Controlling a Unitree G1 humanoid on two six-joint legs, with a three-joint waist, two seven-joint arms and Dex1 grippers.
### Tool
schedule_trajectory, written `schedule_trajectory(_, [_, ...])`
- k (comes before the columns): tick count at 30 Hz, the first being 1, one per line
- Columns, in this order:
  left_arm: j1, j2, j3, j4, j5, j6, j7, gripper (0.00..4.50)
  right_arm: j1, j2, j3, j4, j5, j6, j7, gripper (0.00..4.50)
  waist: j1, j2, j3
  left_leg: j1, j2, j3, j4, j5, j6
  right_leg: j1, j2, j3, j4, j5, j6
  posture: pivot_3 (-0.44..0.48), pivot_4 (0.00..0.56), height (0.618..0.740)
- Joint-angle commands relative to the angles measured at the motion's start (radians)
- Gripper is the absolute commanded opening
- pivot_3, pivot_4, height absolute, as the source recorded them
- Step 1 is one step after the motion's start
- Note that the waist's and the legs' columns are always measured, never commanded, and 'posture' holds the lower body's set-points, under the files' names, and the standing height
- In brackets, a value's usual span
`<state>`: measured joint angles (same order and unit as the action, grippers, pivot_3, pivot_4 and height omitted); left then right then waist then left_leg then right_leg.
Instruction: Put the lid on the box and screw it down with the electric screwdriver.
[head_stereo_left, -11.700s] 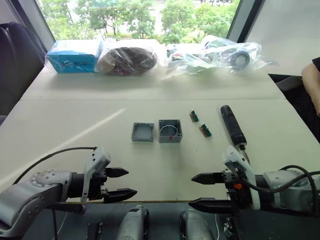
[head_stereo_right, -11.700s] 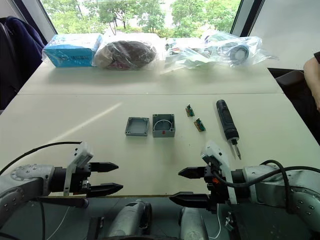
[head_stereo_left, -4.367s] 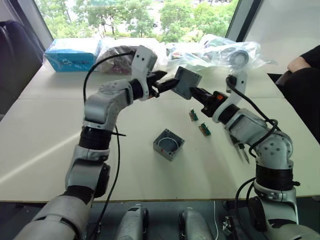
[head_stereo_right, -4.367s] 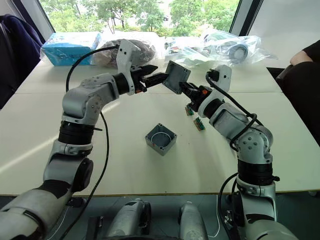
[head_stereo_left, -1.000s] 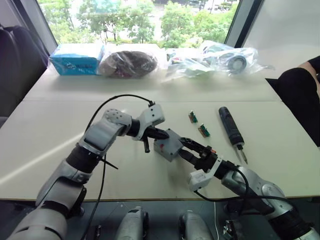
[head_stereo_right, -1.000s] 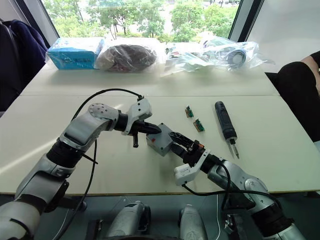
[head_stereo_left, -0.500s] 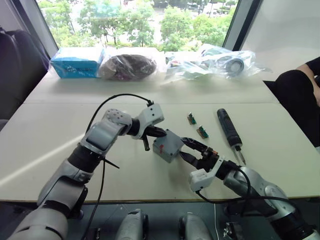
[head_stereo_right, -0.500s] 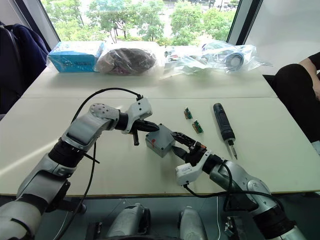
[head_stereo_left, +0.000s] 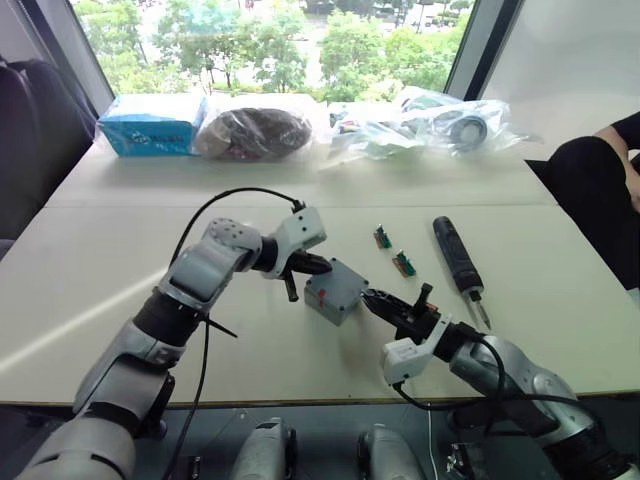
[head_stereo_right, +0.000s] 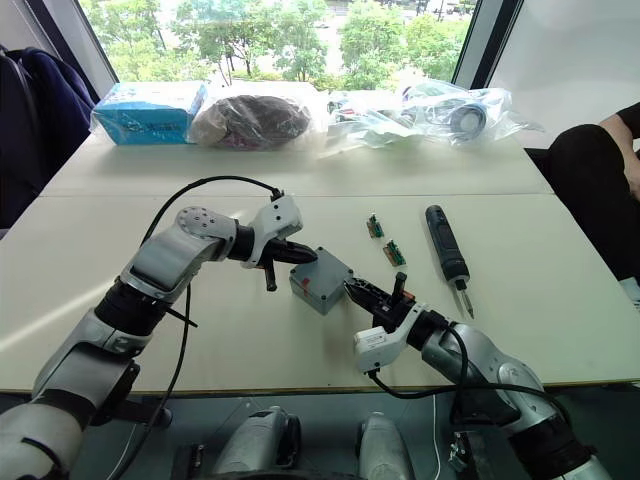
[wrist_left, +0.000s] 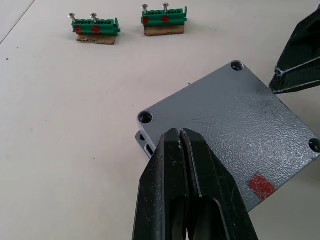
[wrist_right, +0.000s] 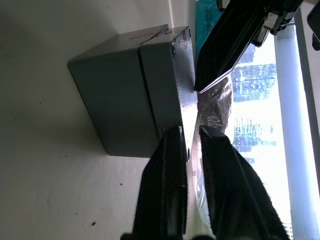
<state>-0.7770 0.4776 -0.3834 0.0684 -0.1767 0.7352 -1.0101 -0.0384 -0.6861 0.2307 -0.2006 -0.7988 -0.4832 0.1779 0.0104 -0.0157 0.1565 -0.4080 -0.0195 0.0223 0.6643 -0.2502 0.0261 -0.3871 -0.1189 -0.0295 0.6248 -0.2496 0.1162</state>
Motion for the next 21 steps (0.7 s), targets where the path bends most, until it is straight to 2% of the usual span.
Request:
schedule_trajectory(1, [0.033,-0.005,0.019,0.036,-0.021,0.056,0.002,0.00,0.011,0.003,-0.036,-0.043,0.042,0.018,0.013,0.02,0.001,0.000,0.000,0.000,0.000,0.000,0.000,0.000,0.000,0.000,0.000,0.000,0.000,0.000,0.000,0.000,0.150,0.740])
schedule_trajectory(10, [0.029,-0.007,0.074,0.000,-0.086,0.125,-0.005,0.00,0.029,0.012,-0.045,-0.068,0.072,0.023,0.025,0.02,0.000,0.000,0.001,-0.001,0.000,0.000,-0.003,0.000,0.000,-0.001,0.000,0.000,-0.005,0.000,0.000,0.000,0.150,0.740])
schedule_trajectory(13, [0.020,-0.017,0.123,-0.016,-0.141,0.152,-0.014,0.00,0.044,0.021,-0.056,-0.086,0.117,0.037,0.040,0.02,0.001,0.000,0.004,-0.002,0.000,0.000,-0.004,0.000,0.000,-0.001,0.000,0.000,-0.006,0.000,0.000,0.000,0.150,0.740])
schedule_trajectory(21, [-0.004,-0.037,0.270,0.006,-0.269,0.181,-0.011,0.00,0.128,0.103,-0.105,-0.186,0.419,0.190,0.169,0.02,0.001,0.001,0.009,-0.013,0.000,0.000,-0.003,0.000,0.000,-0.007,0.000,0.000,-0.006,0.001,0.000,0.000,0.150,0.740])
